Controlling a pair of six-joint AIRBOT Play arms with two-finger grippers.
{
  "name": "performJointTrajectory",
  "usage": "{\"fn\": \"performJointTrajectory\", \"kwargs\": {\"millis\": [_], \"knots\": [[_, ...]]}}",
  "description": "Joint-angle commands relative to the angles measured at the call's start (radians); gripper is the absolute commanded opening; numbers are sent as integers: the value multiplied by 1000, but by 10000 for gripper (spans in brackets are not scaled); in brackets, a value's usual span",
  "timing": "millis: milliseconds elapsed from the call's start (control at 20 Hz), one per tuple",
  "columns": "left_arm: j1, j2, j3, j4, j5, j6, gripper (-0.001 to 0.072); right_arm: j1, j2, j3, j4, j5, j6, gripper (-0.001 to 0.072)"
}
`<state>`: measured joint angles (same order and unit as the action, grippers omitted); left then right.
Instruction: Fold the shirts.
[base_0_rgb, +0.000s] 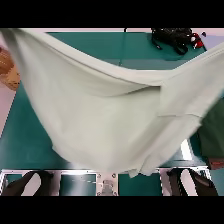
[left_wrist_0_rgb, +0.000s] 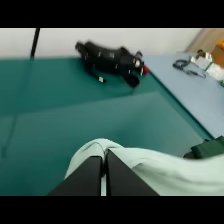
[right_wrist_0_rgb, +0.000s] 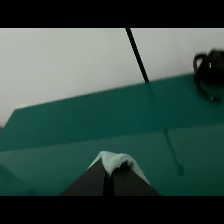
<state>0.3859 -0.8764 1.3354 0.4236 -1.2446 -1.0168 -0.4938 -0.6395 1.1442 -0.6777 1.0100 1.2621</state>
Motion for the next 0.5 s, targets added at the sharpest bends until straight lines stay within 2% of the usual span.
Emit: {"fn": "performJointTrajectory", "kwargs": {"millis": [0,200,450], "knots": [[-122,-90,-296,78,228,95,22,69,-130,-283,61,-169,-106,17],[-154,-408,-251,61,317,127,23,164,-477,-256,115,-335,-198,17],[-154,-697,11,11,343,113,22,195,-894,75,217,-345,-250,17]]}}
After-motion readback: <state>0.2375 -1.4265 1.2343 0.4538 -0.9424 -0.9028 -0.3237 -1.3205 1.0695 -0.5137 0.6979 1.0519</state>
